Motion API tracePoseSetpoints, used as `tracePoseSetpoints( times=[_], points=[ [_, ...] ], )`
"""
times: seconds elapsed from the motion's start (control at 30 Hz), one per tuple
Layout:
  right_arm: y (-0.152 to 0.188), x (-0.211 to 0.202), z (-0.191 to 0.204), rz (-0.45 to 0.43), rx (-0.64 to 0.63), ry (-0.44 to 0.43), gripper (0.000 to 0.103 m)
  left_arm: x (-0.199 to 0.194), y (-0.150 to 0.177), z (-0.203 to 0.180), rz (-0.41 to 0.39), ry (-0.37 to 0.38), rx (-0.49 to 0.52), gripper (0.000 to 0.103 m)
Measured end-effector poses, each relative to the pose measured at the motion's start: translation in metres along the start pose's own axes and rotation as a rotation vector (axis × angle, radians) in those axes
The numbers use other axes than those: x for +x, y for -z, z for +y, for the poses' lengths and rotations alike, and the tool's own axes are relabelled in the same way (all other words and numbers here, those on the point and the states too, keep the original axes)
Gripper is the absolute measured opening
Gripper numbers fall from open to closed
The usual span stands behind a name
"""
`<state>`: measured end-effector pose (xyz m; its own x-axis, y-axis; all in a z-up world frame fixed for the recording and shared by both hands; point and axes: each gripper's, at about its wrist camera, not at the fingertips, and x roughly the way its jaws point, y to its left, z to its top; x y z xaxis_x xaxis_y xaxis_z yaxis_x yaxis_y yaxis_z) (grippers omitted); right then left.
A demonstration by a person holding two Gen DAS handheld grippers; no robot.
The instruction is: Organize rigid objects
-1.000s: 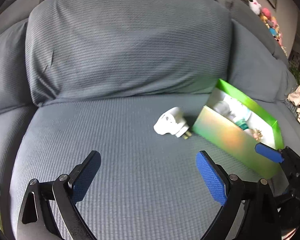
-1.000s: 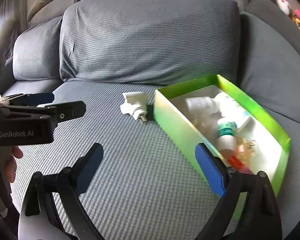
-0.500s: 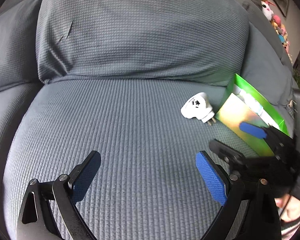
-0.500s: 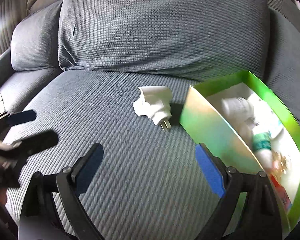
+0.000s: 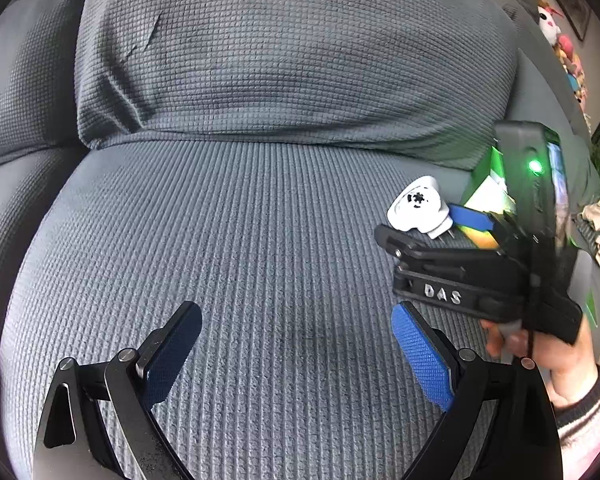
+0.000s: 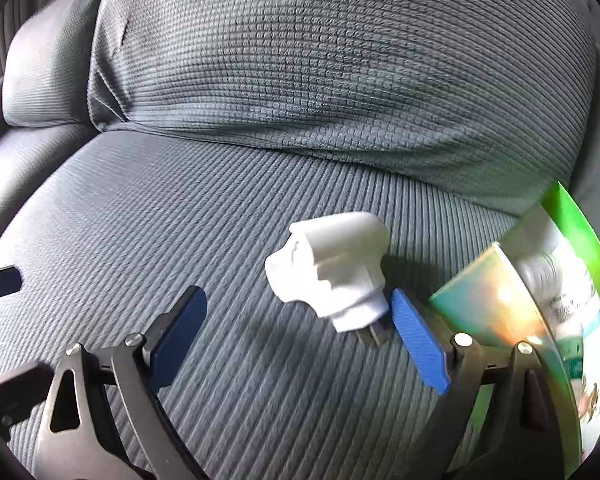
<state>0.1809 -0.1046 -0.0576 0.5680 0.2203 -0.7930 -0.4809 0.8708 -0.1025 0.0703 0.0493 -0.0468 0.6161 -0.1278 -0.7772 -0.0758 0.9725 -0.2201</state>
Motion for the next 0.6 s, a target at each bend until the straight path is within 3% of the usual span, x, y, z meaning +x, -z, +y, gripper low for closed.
tracePoseSetpoints(
  times=[0.2,0.23,0.33,0.6],
  points=[
    [-0.016,0.028,-0.004,0.060,0.023,-0.007,0.091,0.001,-0.001,0.004,0.004,0.004,-0.014,0.096],
    [-0.018,0.030,-0.005,0.062,0.030,-0.024,0.087,0.000,-0.001,0.004,0.003,0.005,-0.013,0.096],
    [-0.020,0.026,-0.006,0.056,0.029,-0.065,0.063,0.000,-0.002,0.005,0.001,0.009,-0.015,0.096],
    [0.005,-0.003,0.004,0.058,0.028,-0.105,0.063,-0.008,0.000,0.005,-0.013,-0.019,-0.001,0.096]
  ],
)
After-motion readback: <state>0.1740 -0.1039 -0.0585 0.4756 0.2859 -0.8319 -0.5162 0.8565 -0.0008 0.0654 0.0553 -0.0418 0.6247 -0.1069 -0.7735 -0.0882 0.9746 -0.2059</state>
